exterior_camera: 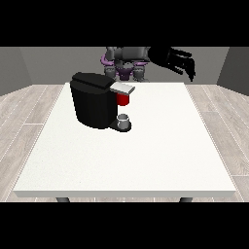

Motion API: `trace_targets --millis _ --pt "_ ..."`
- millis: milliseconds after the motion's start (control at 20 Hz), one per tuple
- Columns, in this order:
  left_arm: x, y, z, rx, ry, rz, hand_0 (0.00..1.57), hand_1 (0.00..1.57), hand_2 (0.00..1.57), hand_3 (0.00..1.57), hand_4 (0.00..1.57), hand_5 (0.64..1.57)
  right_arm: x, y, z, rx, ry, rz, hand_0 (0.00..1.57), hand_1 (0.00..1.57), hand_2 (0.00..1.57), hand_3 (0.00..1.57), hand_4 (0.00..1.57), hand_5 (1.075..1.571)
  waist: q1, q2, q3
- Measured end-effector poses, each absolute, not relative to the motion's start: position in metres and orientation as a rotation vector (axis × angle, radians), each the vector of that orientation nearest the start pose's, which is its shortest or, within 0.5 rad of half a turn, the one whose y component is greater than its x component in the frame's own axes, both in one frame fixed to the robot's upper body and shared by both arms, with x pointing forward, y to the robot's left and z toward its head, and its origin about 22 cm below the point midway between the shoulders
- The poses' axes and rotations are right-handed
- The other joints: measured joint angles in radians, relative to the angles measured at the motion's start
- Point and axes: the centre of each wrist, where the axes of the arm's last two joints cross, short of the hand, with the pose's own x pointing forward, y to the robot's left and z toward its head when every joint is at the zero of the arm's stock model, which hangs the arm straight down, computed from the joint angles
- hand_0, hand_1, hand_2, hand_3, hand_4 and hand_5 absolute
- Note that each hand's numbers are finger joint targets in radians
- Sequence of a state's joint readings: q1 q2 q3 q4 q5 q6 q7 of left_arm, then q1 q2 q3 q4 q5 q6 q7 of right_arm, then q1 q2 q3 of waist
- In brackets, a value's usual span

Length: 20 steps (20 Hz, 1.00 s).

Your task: Insert the coffee pod into the coffee machine and close the lid

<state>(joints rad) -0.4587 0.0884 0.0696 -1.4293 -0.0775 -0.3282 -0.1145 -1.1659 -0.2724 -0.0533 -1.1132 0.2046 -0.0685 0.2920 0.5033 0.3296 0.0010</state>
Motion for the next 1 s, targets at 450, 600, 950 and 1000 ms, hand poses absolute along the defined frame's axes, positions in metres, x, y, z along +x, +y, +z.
trace_targets --millis 450,600,950,1000 --pt "0.338 0.207 0.112 -0.213 -1.945 -0.522 0.00 0.00 0.00 0.00 0.33 1.571 0.430 -0.148 0.297 -0.268 -2.002 0.386 0.00 0.00 0.00 0.00 0.00 1.571 0.005 0.030 -0.0011" --pt "0.332 0.205 0.102 -0.216 -1.933 -0.517 0.00 0.00 0.00 0.00 0.25 1.571 0.432 -0.139 0.288 -0.226 -2.008 0.404 0.00 0.00 0.00 0.00 0.00 1.571 -0.011 0.013 -0.0012" --pt "0.322 0.224 0.068 -0.175 -1.851 -0.424 0.00 0.00 0.00 0.00 0.27 1.571 0.421 -0.093 0.231 -0.048 -2.037 0.501 0.00 0.00 0.00 0.00 0.26 1.571 -0.114 -0.078 -0.0012" --pt "0.318 0.232 0.059 -0.164 -1.827 -0.407 0.00 0.00 0.00 0.00 0.27 1.571 0.419 -0.090 0.218 -0.019 -2.024 0.511 0.00 0.00 0.00 0.00 0.26 1.571 -0.132 -0.101 -0.0013"
